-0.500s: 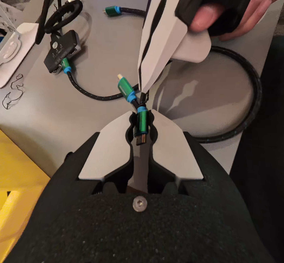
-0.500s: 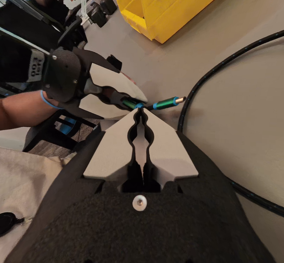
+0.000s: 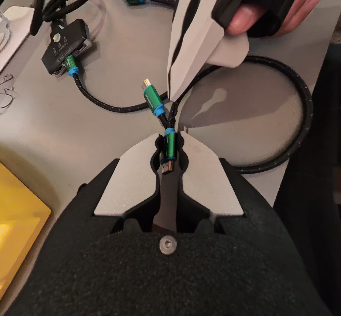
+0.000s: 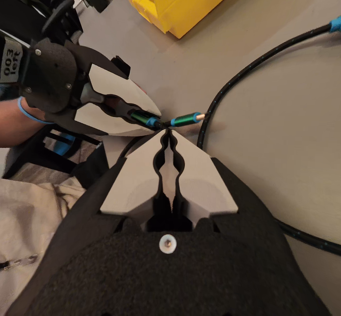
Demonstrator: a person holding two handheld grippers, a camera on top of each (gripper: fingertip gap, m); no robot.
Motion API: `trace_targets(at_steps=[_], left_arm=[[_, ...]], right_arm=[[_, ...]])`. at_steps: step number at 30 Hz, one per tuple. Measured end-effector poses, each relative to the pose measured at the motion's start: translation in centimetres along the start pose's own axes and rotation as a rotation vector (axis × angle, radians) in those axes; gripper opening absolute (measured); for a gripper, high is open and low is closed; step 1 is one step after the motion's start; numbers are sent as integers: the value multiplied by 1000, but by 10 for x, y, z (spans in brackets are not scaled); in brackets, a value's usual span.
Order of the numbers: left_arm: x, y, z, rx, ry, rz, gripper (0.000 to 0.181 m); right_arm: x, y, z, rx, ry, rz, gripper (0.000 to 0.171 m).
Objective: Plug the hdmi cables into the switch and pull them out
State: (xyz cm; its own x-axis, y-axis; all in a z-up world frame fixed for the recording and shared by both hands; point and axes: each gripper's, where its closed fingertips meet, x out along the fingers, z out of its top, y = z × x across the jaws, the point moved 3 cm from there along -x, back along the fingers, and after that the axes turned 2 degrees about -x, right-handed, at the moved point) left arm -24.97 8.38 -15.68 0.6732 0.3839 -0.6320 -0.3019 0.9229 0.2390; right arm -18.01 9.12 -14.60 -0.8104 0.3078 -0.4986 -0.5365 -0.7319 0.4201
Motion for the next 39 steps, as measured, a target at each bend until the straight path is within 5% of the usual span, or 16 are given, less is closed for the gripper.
trace_targets(at_steps=[7, 12, 17, 23, 39], left_arm=[[8, -3, -1, 26, 11, -25, 13], [9, -1, -2, -29, 23, -50, 13], [10, -1, -3, -58, 39, -81, 13], [11, -2, -3, -54, 46, -83, 13], [10, -1, -3, -75, 42, -81, 13]], right_arm=[[5, 16, 9, -56, -43, 18, 2], [-20, 13, 18, -214, -143, -7, 20], [-20, 10, -2, -402, -33, -44, 19], [-8, -11, -11, -618, 84, -296, 14], [-2, -4, -11, -445, 84, -137, 1]])
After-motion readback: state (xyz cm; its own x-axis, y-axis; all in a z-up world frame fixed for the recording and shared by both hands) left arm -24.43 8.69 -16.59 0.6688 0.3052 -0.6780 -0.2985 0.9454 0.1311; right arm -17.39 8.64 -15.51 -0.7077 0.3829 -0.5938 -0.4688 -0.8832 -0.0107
